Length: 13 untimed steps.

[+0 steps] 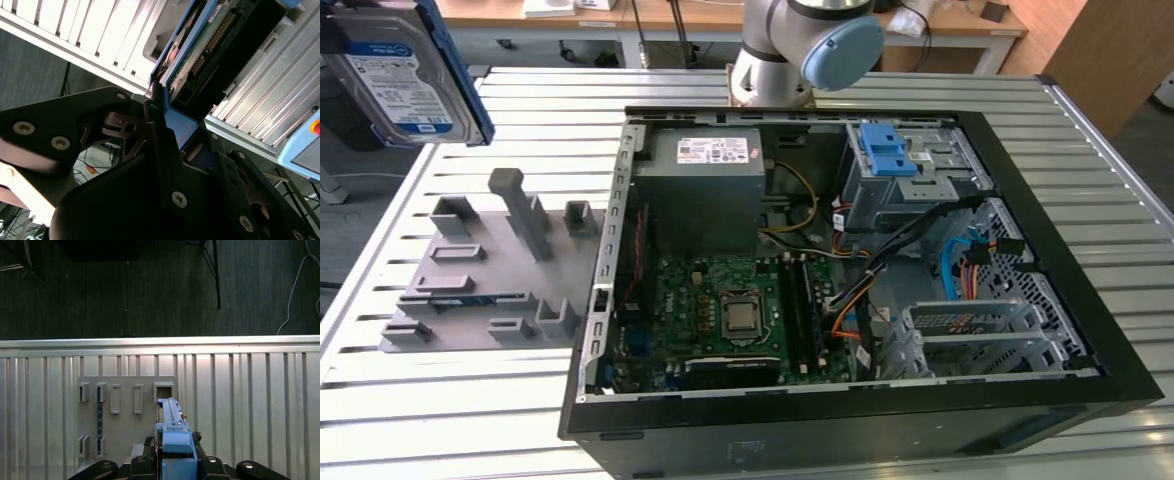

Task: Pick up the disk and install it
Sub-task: 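Pick up the disk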

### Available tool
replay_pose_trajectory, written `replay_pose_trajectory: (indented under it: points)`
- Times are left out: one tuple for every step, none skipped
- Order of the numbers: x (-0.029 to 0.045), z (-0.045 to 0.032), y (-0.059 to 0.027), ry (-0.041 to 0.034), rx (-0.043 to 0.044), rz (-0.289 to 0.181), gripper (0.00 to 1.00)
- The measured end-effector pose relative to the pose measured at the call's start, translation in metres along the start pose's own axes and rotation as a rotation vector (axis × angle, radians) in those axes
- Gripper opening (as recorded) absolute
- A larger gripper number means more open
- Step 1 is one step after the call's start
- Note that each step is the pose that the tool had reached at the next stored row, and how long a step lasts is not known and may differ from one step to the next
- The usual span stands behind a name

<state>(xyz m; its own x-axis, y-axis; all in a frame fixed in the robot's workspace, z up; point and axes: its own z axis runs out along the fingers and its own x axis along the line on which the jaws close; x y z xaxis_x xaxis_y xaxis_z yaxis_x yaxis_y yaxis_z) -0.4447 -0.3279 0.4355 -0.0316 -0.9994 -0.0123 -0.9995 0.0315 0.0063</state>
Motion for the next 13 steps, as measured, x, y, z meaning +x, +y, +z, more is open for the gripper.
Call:
replay_pose_trajectory:
  points:
    - [0.0, -0.0002, 0.0, -0.0001, 0.0, 0.0, 0.36]
    - [0.0, -0.0004, 0.0, -0.0001, 0.0001, 0.0, 0.36]
    - [0.0, -0.0006, 0.0, -0.0001, 0.0002, 0.0, 0.36]
    - [0.0, -0.0009, 0.0, -0.0001, 0.0001, 0.0, 0.36]
    - [0.0, -0.0012, 0.0, 0.0, 0.0, 0.0, 0.36]
    - [0.0, -0.0014, 0.0, 0.0, 0.0001, 0.0, 0.36]
    - [0.0, -0.0016, 0.0, -0.0001, 0.0002, 0.0, 0.36]
    - [0.0, -0.0017, 0.0, -0.0002, 0.0003, 0.0, 0.36]
    - [0.0, -0.0019, 0.0, -0.0001, 0.0001, 0.0, 0.36]
    - [0.0, -0.0022, 0.0, 0.0, 0.0, 0.0, 0.36]
    - [0.0, -0.0023, 0.0, -0.0001, 0.0001, 0.0, 0.36]
    - [0.0, -0.0026, 0.0, -0.0001, 0.0001, 0.0, 0.36]
    - [0.0, -0.0027, 0.0, -0.0001, 0.0001, 0.0, 0.36]
